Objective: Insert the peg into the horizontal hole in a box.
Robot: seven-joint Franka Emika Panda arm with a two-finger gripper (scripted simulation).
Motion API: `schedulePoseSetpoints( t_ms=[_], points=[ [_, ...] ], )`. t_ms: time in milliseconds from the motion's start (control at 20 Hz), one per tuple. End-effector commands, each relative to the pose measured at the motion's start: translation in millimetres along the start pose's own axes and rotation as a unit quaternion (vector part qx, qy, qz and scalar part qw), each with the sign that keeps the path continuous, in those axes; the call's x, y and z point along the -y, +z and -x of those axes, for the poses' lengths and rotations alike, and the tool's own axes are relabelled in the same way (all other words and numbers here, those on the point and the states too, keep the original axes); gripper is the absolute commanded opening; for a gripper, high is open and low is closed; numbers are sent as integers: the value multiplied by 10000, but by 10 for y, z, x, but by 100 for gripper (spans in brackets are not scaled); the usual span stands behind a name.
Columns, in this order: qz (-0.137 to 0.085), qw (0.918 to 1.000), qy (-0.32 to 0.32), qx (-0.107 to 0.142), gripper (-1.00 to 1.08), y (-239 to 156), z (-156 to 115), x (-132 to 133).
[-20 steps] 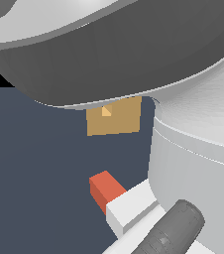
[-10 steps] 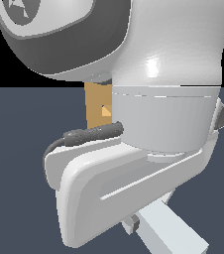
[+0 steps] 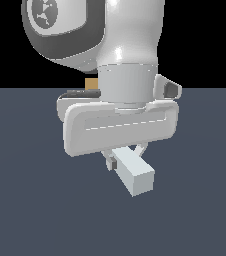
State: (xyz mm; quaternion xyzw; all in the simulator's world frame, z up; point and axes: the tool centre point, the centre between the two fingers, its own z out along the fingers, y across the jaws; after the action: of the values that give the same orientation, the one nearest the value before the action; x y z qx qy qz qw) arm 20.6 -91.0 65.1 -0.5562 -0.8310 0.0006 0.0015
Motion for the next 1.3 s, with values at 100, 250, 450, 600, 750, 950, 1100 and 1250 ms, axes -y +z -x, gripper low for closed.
schedulePoseSetpoints(
  t_ms=[100,250,450,600,750,950,1100,1250],
  points=[
    [14,9995,305,7,-100,-124,-381,-96],
    [14,9988,485,7,-100,-190,-608,-167],
    [14,9977,678,7,-100,-262,-847,-257],
    [14,9969,788,8,-100,-303,-981,-315],
    [14,9962,868,8,-100,-333,-1077,-362],
    [14,9957,931,8,-100,-356,-1150,-405],
    [14,9955,943,8,-100,-361,-1167,-417],
    [14,9955,943,8,-100,-361,-1167,-417]
  ],
)
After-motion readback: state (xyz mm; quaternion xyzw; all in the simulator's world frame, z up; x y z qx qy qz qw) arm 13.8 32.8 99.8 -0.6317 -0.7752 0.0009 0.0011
